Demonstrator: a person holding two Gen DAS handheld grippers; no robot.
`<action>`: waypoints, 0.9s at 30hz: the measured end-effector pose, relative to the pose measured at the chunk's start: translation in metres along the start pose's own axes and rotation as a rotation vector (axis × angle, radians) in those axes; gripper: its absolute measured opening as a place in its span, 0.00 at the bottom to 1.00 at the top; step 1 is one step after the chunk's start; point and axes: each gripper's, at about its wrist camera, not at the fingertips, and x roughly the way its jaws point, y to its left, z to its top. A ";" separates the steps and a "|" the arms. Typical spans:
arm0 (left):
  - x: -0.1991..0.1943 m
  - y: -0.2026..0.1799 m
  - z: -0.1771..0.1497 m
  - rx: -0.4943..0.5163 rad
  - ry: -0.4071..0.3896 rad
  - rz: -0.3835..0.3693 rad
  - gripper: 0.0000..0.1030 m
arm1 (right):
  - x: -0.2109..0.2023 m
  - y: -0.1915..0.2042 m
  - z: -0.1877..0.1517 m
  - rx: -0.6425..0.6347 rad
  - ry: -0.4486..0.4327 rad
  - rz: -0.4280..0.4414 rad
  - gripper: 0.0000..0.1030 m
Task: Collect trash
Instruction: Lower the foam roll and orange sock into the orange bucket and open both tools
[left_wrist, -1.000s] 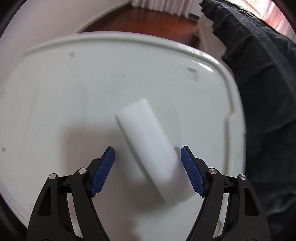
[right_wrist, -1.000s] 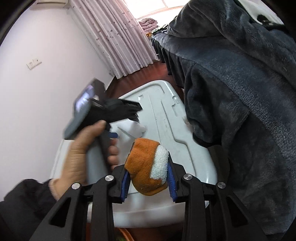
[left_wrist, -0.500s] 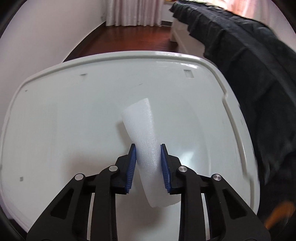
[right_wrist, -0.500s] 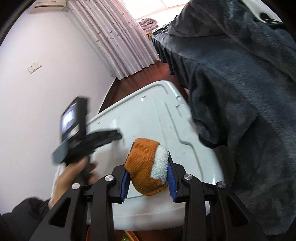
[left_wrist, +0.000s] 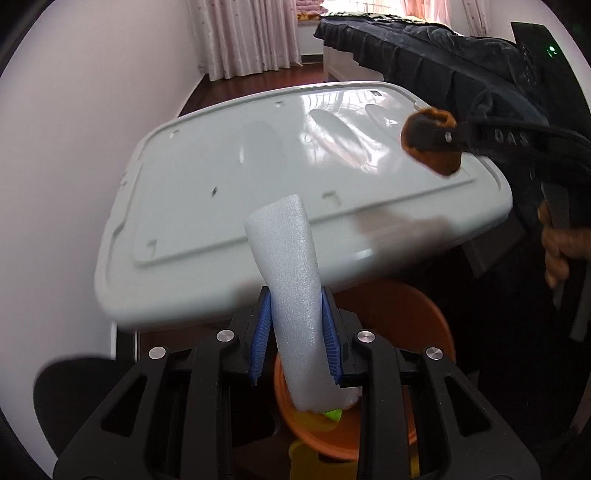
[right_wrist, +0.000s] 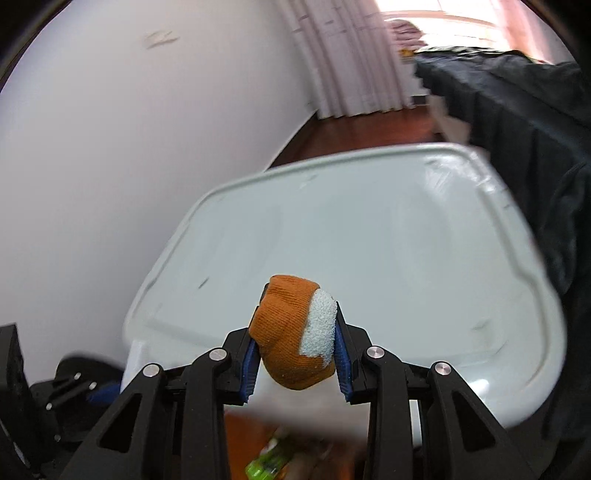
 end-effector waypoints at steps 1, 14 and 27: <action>0.000 0.001 -0.009 -0.003 -0.002 0.002 0.26 | -0.003 0.007 -0.008 -0.005 0.014 0.006 0.33; 0.038 0.008 -0.055 -0.100 0.165 -0.148 0.28 | -0.002 0.046 -0.119 0.019 0.234 -0.101 0.33; 0.058 0.009 -0.062 -0.133 0.258 -0.169 0.29 | 0.020 0.046 -0.128 0.033 0.320 -0.103 0.36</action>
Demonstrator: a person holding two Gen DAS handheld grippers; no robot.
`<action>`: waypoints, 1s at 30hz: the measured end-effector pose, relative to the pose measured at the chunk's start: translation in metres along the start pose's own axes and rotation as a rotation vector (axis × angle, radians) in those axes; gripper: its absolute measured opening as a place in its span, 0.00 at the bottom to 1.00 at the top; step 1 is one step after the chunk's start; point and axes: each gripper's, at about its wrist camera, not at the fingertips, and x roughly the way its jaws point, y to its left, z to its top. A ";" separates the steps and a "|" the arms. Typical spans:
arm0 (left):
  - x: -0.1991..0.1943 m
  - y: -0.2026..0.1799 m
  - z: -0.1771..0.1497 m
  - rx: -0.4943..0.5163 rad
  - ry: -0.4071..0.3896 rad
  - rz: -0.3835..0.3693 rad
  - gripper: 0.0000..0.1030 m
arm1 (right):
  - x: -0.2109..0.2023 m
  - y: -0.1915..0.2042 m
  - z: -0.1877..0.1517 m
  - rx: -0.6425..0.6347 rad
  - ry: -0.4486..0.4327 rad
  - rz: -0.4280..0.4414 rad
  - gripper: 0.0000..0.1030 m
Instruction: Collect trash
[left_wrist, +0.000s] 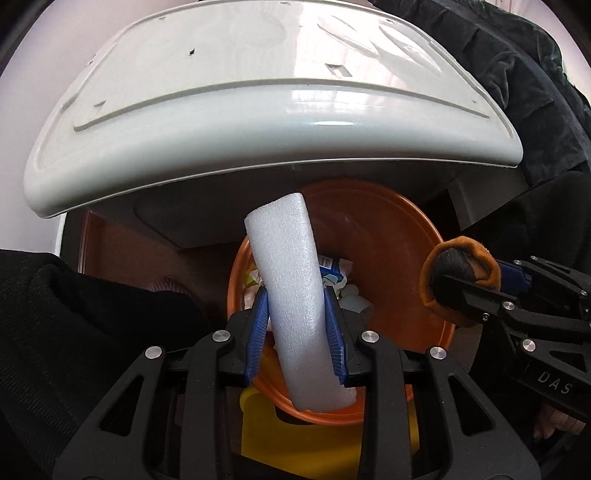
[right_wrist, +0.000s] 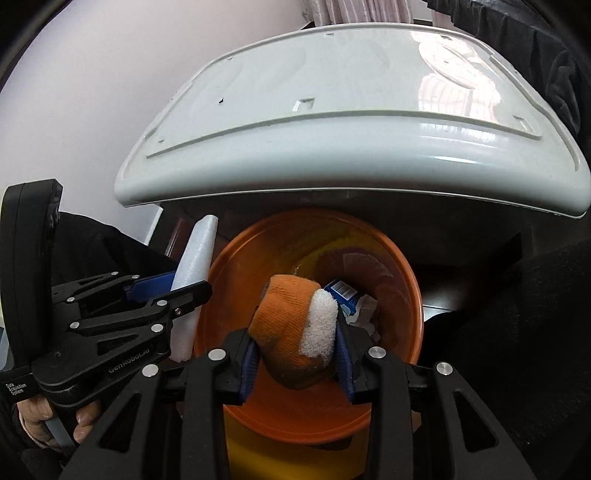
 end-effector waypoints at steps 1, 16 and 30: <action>0.000 -0.001 0.000 0.002 0.001 0.001 0.29 | 0.000 0.000 0.000 0.002 0.002 -0.001 0.36; -0.009 -0.007 0.007 0.012 -0.032 0.060 0.64 | -0.009 -0.007 0.001 0.044 -0.059 -0.042 0.70; -0.094 0.014 0.015 -0.076 -0.429 0.082 0.79 | -0.041 -0.015 0.042 0.044 -0.300 -0.183 0.95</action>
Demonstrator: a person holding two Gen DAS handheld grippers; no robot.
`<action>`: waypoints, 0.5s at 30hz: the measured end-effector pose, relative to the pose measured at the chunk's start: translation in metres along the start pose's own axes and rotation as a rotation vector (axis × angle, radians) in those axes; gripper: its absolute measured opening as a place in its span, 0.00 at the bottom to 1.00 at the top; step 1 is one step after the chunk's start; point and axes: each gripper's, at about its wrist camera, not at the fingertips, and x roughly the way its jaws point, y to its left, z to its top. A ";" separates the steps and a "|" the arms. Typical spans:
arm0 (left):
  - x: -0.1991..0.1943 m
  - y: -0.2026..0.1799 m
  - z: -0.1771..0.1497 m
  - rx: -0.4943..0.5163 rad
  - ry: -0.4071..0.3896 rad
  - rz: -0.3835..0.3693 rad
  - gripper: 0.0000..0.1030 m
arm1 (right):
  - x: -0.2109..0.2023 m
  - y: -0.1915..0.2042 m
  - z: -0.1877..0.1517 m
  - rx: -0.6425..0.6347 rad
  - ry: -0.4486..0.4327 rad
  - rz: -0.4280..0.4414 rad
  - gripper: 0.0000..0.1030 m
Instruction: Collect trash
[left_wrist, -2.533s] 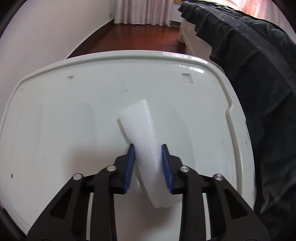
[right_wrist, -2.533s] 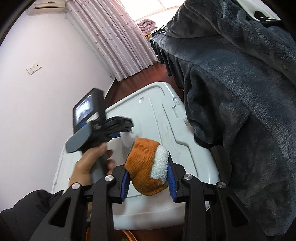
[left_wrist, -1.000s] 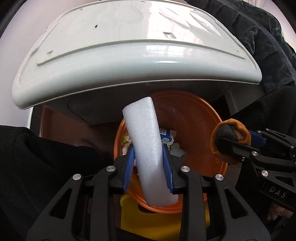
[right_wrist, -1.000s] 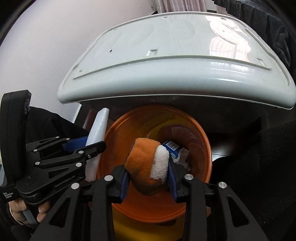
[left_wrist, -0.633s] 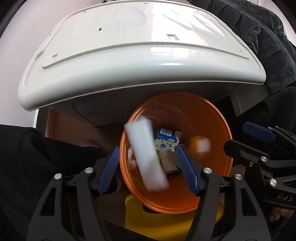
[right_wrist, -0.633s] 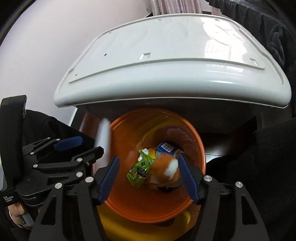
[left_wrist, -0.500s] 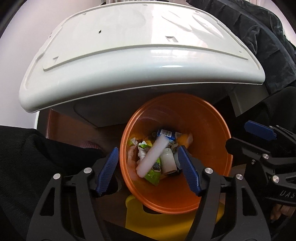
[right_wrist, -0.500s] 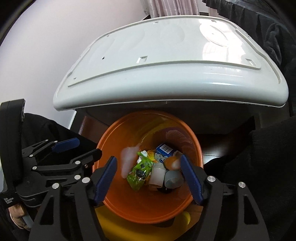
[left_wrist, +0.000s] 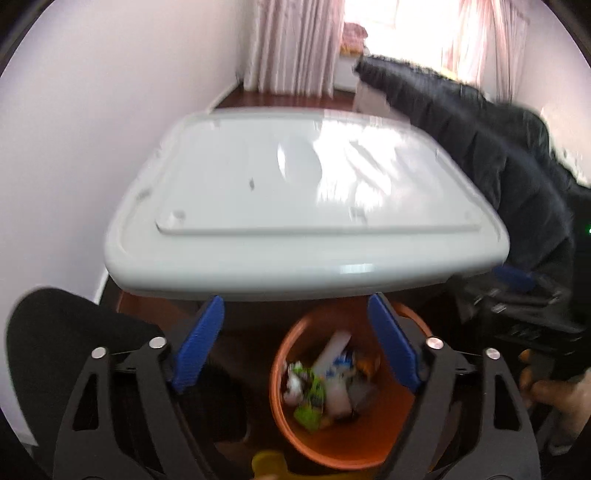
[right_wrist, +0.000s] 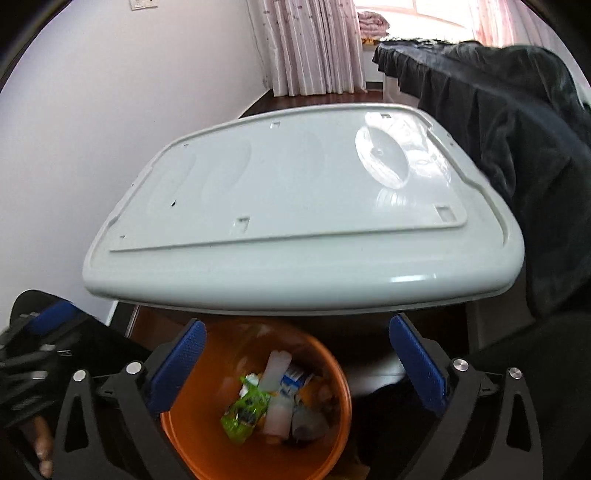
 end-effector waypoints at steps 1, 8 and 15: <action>-0.005 0.002 0.001 -0.006 -0.028 -0.003 0.82 | 0.000 0.001 0.000 0.001 -0.004 0.003 0.95; -0.011 0.009 0.011 -0.029 -0.079 0.013 0.88 | -0.001 0.010 -0.005 -0.021 -0.008 -0.005 0.95; 0.001 0.017 0.015 -0.056 -0.055 0.040 0.88 | -0.003 0.010 -0.005 -0.026 -0.012 -0.013 0.95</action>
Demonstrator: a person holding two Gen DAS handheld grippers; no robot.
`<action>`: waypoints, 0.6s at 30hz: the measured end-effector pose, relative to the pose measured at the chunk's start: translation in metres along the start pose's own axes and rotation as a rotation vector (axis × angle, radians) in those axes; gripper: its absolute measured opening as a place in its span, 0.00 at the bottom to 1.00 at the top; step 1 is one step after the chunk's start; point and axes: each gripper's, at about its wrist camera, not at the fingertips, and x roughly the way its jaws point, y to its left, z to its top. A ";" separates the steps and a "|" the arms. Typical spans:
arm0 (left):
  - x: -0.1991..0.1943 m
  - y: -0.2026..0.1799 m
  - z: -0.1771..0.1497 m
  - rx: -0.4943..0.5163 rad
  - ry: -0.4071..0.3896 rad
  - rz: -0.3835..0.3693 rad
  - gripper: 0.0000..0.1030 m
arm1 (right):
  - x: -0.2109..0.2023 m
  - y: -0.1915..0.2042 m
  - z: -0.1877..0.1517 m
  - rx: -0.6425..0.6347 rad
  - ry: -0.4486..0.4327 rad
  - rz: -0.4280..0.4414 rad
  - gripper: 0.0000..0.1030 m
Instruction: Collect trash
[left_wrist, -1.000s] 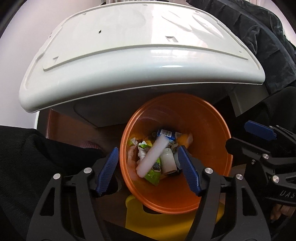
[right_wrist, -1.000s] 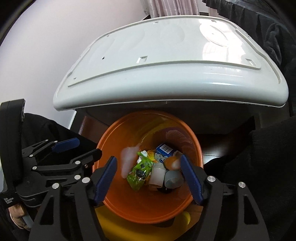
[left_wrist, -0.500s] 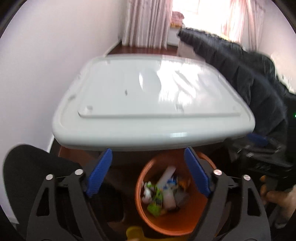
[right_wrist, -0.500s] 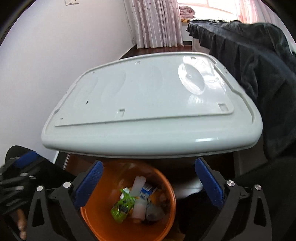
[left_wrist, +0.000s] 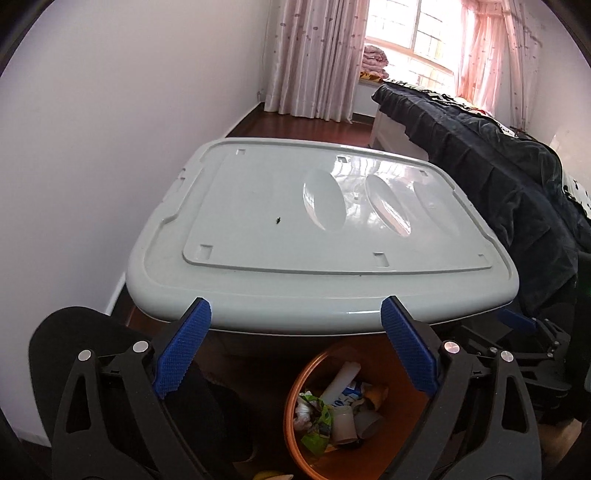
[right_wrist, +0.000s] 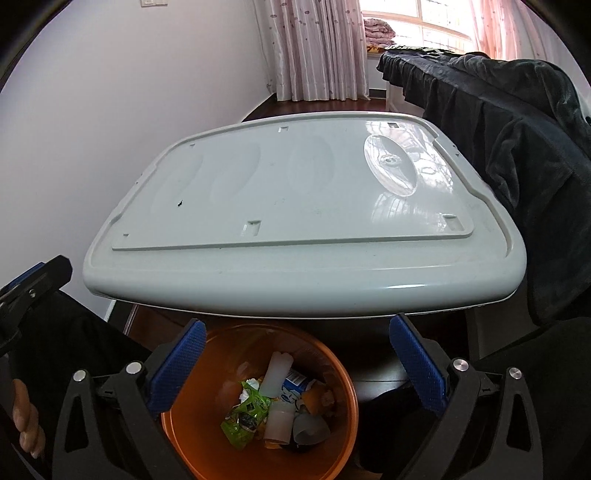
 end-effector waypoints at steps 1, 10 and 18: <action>0.001 0.002 0.000 -0.010 0.004 -0.007 0.88 | 0.000 0.000 -0.001 0.001 0.001 0.000 0.95; 0.010 0.008 -0.002 -0.029 0.035 0.007 0.88 | 0.002 0.003 -0.002 -0.009 0.014 0.004 0.95; 0.013 0.006 -0.004 -0.015 0.046 0.011 0.88 | 0.003 0.003 -0.003 -0.009 0.025 0.007 0.95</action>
